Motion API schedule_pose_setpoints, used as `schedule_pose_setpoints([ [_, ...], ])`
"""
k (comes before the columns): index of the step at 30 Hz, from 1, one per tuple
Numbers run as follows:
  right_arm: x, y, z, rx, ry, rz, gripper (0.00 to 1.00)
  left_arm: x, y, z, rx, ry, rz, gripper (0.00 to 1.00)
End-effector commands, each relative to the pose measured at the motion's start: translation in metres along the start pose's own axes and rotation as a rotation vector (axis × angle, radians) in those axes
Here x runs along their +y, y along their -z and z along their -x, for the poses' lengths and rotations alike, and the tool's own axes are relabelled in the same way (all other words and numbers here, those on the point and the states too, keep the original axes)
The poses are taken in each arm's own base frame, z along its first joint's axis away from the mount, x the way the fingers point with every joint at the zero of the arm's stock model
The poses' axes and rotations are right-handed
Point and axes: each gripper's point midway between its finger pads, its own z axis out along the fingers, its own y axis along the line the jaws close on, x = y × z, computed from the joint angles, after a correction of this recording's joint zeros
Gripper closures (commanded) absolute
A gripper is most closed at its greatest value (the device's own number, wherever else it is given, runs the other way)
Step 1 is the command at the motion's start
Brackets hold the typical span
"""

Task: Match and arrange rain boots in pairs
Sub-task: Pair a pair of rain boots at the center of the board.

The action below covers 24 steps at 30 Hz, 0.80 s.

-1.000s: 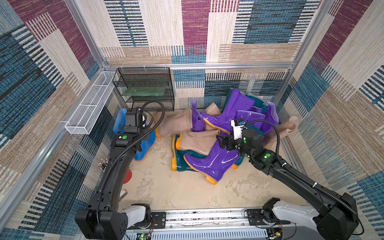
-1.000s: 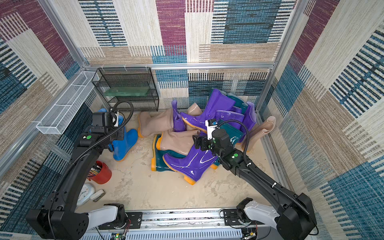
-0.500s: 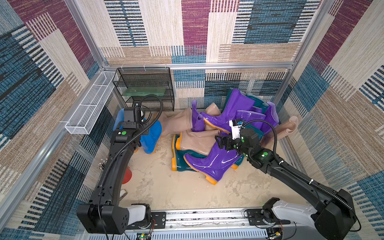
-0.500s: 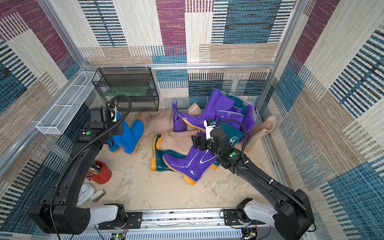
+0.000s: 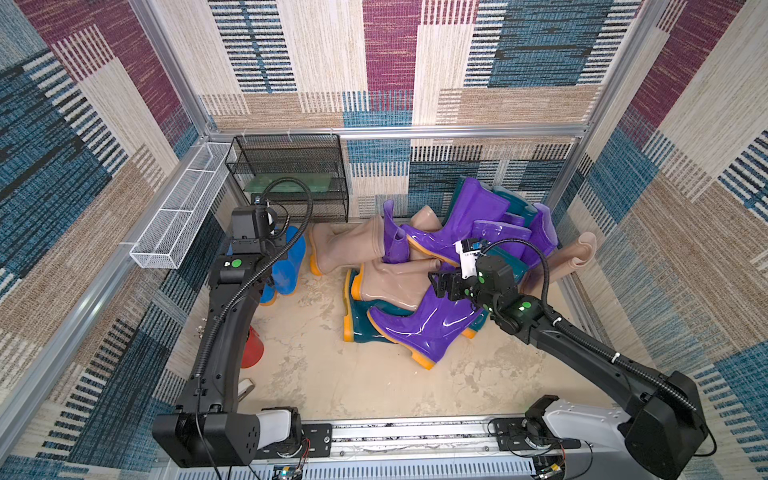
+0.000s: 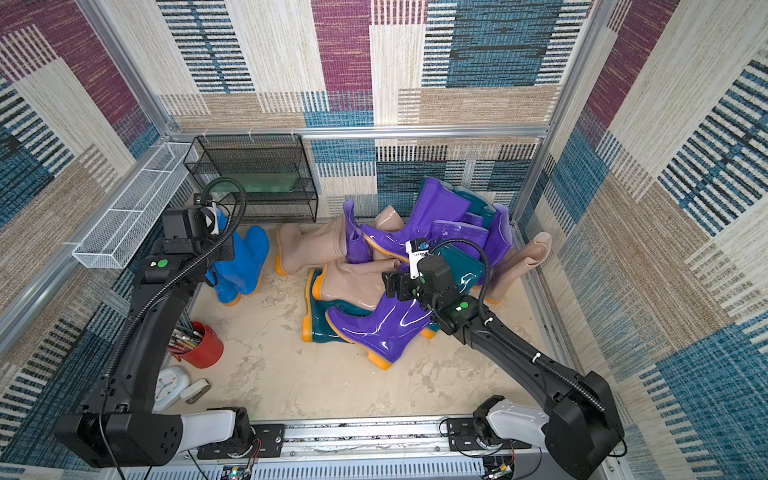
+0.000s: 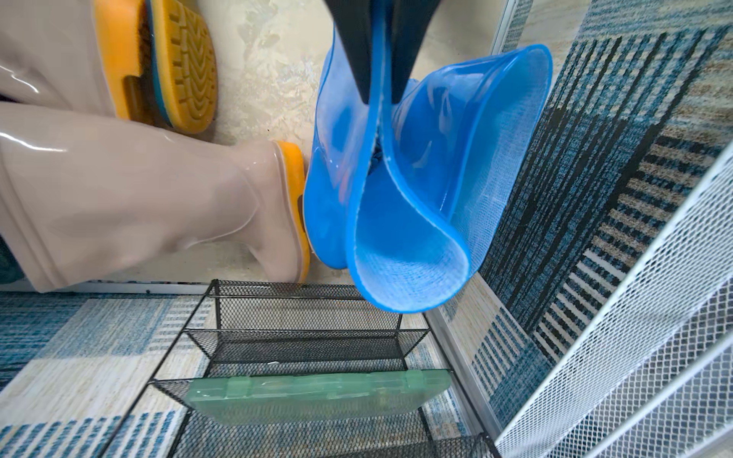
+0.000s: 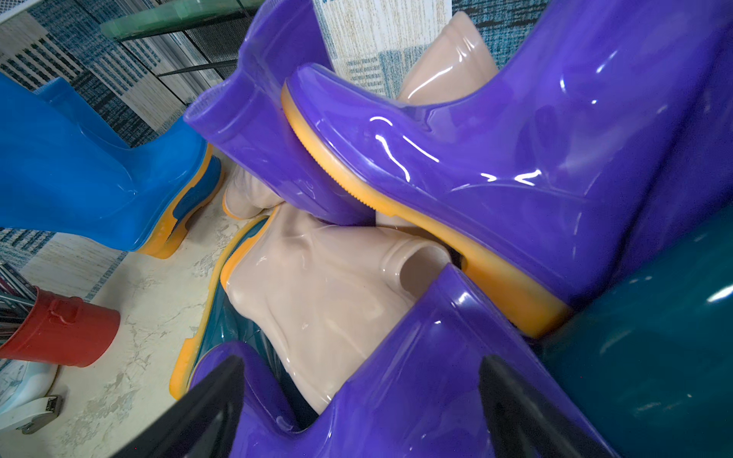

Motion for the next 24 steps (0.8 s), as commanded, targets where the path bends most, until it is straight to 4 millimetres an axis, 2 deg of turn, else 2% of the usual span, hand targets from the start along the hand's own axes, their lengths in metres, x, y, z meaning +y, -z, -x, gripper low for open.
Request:
schedule_pose_setpoints([
  [1, 0.008, 0.000, 0.012, -0.037, 0.002, 0.033, 0.05, 0.002, -0.008, 0.021, -0.063, 0.068, 0.000, 1.00],
  [8, 0.008, 0.000, 0.010, -0.035, 0.005, 0.033, 0.05, -0.006, -0.042, 0.005, -0.007, 0.079, -0.037, 1.00],
  [14, 0.007, -0.006, 0.005, -0.016, 0.010, 0.029, 0.05, -0.006, -0.053, -0.006, 0.003, 0.120, -0.043, 1.00],
  [19, 0.005, -0.008, 0.002, -0.008, 0.016, 0.024, 0.05, 0.003, -0.067, -0.013, 0.045, 0.117, 0.013, 1.00],
  [24, 0.004, -0.007, 0.004, -0.009, 0.021, 0.015, 0.05, 0.009, -0.071, -0.009, 0.029, 0.115, 0.041, 1.00],
])
